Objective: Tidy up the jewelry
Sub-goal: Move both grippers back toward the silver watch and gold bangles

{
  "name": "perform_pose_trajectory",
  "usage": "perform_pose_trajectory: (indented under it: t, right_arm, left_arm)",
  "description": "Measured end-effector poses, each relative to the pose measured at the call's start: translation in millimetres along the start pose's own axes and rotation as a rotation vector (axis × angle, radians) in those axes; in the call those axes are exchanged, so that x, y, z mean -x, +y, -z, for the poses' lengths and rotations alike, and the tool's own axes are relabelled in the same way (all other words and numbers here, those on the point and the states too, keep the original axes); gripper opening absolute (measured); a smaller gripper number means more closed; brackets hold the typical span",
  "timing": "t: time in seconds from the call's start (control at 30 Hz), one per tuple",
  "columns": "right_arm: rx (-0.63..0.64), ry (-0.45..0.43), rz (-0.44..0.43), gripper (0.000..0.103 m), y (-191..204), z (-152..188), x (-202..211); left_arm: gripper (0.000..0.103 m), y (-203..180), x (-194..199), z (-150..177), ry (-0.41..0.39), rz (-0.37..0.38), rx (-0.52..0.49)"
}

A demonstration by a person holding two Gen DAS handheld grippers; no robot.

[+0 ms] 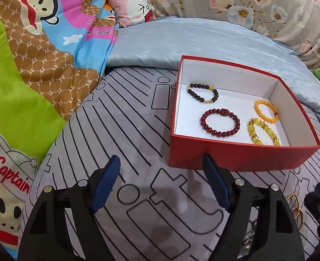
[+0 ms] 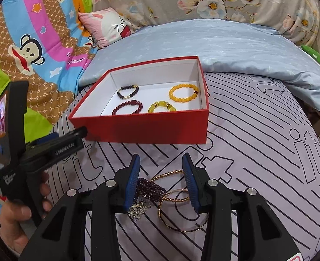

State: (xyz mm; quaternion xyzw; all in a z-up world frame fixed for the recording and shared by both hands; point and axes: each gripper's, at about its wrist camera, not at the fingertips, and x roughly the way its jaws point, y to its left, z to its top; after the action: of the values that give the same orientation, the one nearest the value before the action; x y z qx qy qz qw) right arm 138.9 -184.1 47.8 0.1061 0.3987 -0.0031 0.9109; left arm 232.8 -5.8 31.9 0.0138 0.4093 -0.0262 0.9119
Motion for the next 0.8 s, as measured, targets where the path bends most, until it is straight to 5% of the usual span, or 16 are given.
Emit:
perform_pose_trajectory:
  t: [0.8]
  right_arm:
    - [-0.044, 0.059, 0.044, 0.040, -33.1, 66.7, 30.4]
  left_arm:
    - [0.072, -14.3, 57.4, 94.7, 0.057, 0.160, -0.054]
